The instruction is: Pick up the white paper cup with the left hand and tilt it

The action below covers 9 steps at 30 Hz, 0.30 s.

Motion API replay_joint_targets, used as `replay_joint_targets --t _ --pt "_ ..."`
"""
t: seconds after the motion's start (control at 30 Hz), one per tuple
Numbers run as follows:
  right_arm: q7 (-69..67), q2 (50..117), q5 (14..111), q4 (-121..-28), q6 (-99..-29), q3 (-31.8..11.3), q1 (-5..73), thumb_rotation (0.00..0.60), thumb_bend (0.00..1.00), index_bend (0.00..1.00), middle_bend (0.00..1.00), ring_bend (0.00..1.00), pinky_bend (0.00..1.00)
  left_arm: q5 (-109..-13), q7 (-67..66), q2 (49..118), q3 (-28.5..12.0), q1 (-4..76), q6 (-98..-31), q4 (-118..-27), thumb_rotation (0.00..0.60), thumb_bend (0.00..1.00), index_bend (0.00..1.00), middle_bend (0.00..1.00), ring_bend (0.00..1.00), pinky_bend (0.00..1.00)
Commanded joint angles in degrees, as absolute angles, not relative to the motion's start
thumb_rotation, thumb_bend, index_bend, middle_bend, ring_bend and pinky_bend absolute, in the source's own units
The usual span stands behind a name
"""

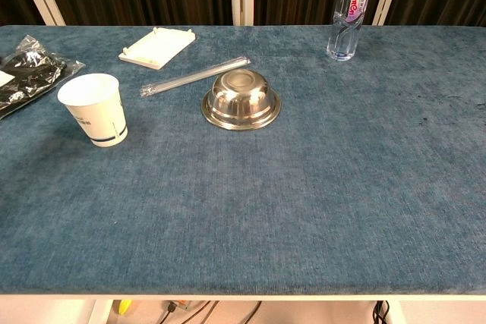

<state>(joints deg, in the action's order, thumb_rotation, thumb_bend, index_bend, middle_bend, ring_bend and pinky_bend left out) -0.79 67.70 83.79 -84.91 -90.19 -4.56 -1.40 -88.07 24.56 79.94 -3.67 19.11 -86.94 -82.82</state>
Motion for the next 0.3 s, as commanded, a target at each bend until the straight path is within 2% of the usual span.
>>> replay_joint_targets --t 0.03,0.13,0.3 --pt "0.2 67.4 83.8 -85.6 -90.7 -4.4 -1.8 0.600 0.48 0.00 0.00 0.00 0.00 -82.9 -2.0 66.6 0.4 12.0 -87.5 -93.6 0.600 0.14 0.13 0.03 0.00 0.00" --pt "1.1 67.1 84.2 -86.4 -91.5 -4.5 -2.1 0.600 0.48 0.00 0.00 0.00 0.00 -82.0 -7.3 67.4 1.6 9.9 -88.3 -92.4 0.600 0.14 0.10 0.00 0.00 0.00" --pt "2.4 66.9 84.6 -87.6 -91.1 -4.4 -1.8 0.600 0.48 0.00 0.00 0.00 0.00 -82.5 -9.0 68.1 2.7 8.1 -88.3 -90.7 0.600 0.15 0.09 0.00 0.00 0.00"
